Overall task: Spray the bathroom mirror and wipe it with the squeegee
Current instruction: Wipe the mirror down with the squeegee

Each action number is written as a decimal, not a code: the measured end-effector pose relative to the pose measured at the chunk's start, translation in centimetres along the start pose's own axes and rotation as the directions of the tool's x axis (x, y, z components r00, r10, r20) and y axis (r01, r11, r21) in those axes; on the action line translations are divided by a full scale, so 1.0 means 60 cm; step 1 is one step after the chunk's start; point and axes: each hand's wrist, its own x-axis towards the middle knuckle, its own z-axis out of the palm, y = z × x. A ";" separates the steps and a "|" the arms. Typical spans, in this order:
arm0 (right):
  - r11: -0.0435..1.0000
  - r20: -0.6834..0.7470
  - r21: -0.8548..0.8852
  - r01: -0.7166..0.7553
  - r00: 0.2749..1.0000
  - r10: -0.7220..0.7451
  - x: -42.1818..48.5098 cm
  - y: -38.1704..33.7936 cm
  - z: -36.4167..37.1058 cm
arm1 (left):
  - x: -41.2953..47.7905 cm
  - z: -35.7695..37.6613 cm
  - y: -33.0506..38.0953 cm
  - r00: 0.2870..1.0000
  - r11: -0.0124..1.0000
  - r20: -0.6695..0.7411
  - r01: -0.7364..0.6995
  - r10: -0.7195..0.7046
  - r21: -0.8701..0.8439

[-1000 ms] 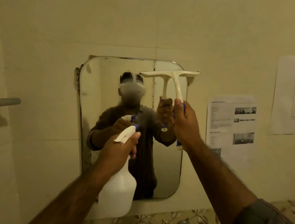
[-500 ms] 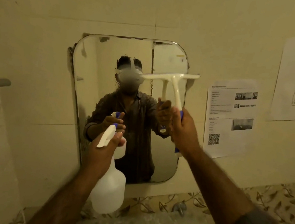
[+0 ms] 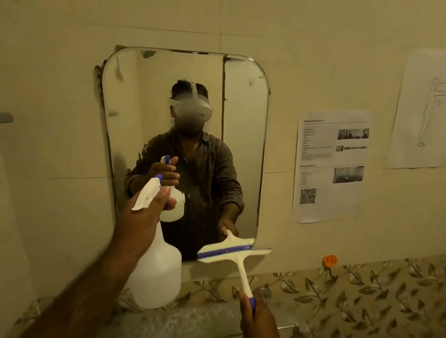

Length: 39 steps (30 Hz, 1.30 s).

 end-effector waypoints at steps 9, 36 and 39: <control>0.904 0.142 0.387 0.181 0.957 -0.252 -0.040 -0.264 -0.116 | -0.007 -0.046 0.036 0.998 0.998 0.034 -0.060 0.060 -0.005; 0.916 -0.016 0.040 0.399 0.917 -0.398 0.033 -0.185 0.078 | 0.055 -0.153 -0.003 0.990 0.995 -0.110 -0.089 0.093 0.039; 0.957 0.007 -0.064 0.284 0.959 -0.284 0.014 -0.101 0.090 | 0.052 -0.144 -0.014 0.991 0.996 -0.105 -0.076 0.080 0.038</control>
